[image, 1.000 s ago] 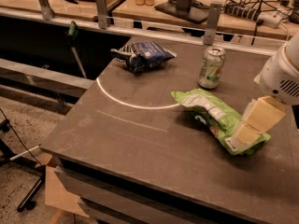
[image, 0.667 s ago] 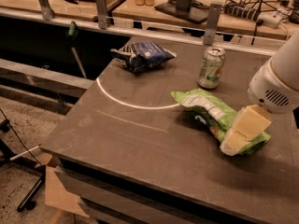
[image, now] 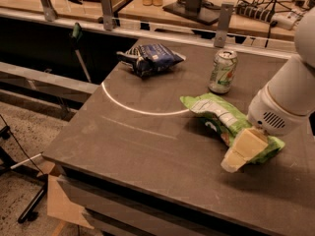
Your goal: Pick green rice chip bag
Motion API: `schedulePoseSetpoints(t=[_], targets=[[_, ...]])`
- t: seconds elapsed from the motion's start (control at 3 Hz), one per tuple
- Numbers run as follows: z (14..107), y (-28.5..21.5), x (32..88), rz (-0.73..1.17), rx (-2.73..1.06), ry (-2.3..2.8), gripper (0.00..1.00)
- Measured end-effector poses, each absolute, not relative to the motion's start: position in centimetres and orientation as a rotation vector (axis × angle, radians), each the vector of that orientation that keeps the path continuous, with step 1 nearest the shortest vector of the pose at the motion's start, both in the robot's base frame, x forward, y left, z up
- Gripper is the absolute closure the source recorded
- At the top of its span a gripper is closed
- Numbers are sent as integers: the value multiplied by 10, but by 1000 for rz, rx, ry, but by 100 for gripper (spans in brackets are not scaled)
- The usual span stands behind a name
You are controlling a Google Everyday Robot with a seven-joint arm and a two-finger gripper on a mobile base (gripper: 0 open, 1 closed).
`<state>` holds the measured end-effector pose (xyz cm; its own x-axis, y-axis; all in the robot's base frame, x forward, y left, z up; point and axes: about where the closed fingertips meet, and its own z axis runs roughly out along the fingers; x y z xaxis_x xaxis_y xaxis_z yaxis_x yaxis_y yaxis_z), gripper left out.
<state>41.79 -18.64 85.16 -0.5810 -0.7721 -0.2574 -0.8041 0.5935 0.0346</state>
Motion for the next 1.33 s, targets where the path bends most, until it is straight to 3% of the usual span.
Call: schedulePoseSetpoints(t=[1.0,1.33], targets=[[901,-199,432,191,-1300,2371,91],[935,-212,436,192,-1279,2258,100]])
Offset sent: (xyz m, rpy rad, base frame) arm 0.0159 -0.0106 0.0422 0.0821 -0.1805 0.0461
